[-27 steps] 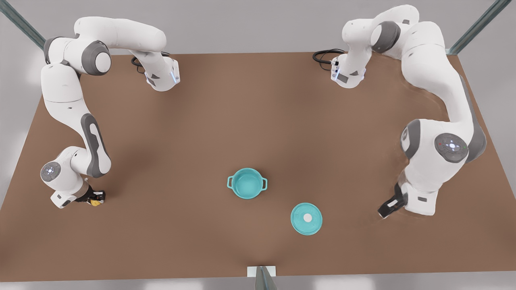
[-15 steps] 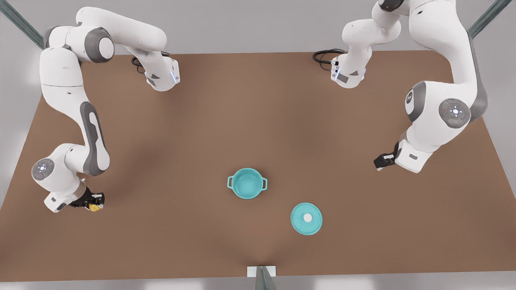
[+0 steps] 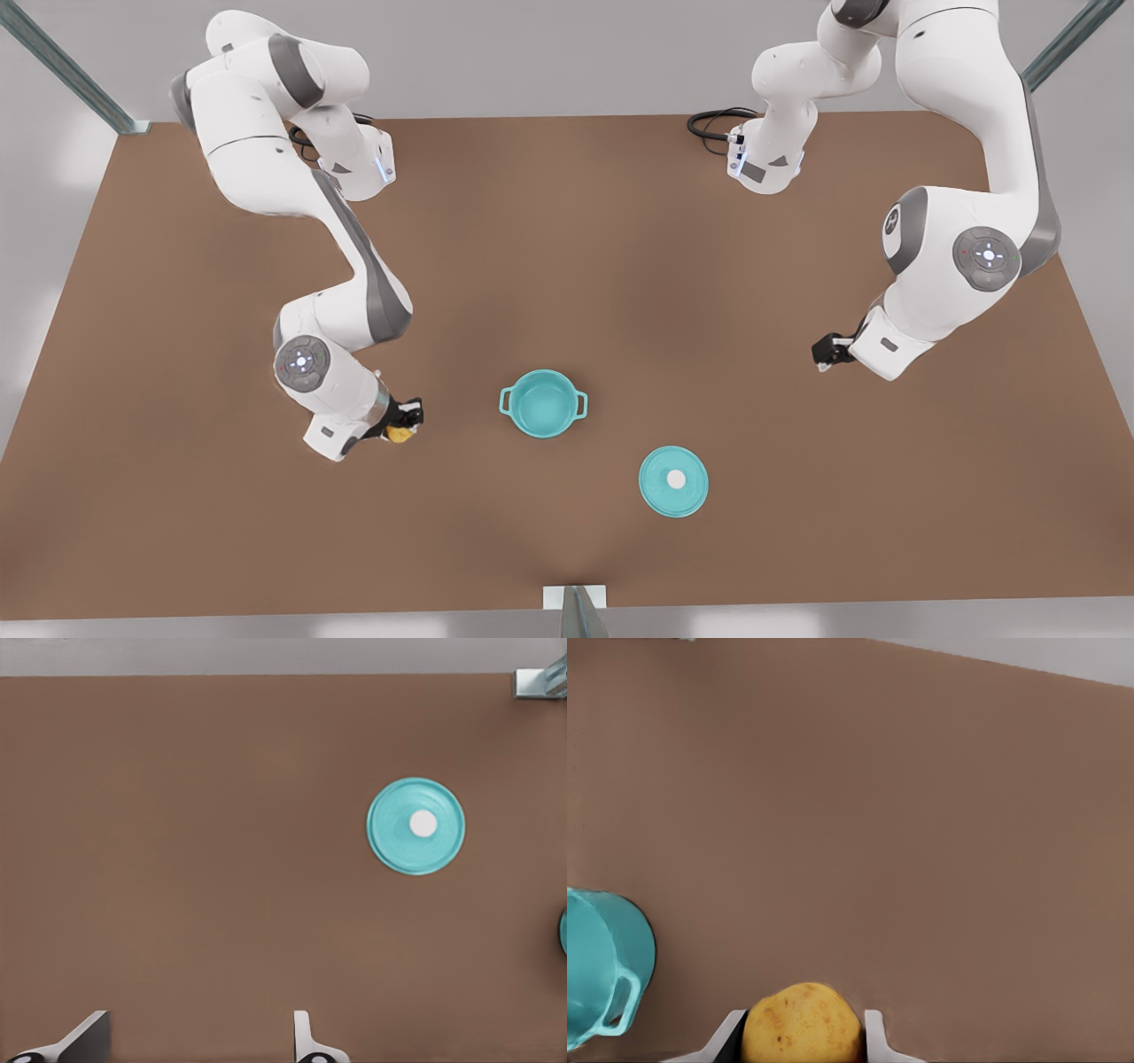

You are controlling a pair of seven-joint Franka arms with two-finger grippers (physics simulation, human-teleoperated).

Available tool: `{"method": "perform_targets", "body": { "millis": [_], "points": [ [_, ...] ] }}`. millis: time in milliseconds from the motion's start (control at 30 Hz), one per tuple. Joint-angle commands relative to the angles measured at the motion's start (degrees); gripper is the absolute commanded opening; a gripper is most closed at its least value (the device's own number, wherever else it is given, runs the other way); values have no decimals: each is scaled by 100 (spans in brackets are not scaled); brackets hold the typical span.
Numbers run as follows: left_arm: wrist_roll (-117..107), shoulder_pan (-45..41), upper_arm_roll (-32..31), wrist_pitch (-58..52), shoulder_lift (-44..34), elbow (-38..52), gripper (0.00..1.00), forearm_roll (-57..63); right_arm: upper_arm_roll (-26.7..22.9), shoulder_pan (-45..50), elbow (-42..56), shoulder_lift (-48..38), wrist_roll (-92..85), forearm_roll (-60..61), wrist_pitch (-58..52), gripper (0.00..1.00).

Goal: Open the pot lid and put the potato into the pot

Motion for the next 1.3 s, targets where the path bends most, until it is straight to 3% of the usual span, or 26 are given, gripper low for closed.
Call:
{"method": "perform_targets", "body": {
  "millis": [0,200,467,667,700,733,867,933,1033,1067,1100,1133,1167,1267],
  "points": [
    [790,-9,-3,-1,-19,3,100,3,37,355,116,41,4830,-50,-477,55],
    [658,-53,-29,-1,-19,12,100,12,29,1604,1171,867,6552,-50,-223,55],
    [649,-61,-29,-1,24,3,100,12,-24,1885,1399,1641,6685,-76,586,55],
    [649,-61,-38,7,24,12,100,21,-428,2158,1962,2133,6729,-76,789,56],
    [641,-61,-38,7,33,12,100,21,-420,2158,1962,2133,6720,-76,789,70],
    [641,-61,-38,7,33,12,100,21,-420,2158,1962,2133,6693,-76,789,100],
    [412,-70,-47,25,104,38,100,12,-490,2140,1953,2054,6649,-94,710,100],
    [447,-70,-56,7,104,64,100,3,-508,1772,1935,1554,5931,-94,-80,100],
    [430,-26,-100,16,68,100,100,-331,-490,119,1822,622,2617,-85,-2014,100],
    [474,-9,-74,16,68,100,100,-349,-481,-426,962,60,1615,-94,-1989,100],
    [456,9,-47,-97,-28,73,100,-331,-481,-716,-154,-520,1210,-181,-1252,100],
    [482,35,137,-686,-168,82,100,-191,-481,-1050,-728,-811,621,-173,-907,100],
    [518,62,401,-1100,-309,82,100,-243,-481,-1366,-719,-820,50,-173,-925,100],
    [500,79,428,-1091,-318,99,100,-278,-481,-1701,-693,-873,-417,-146,-1021,100]
  ]
}}
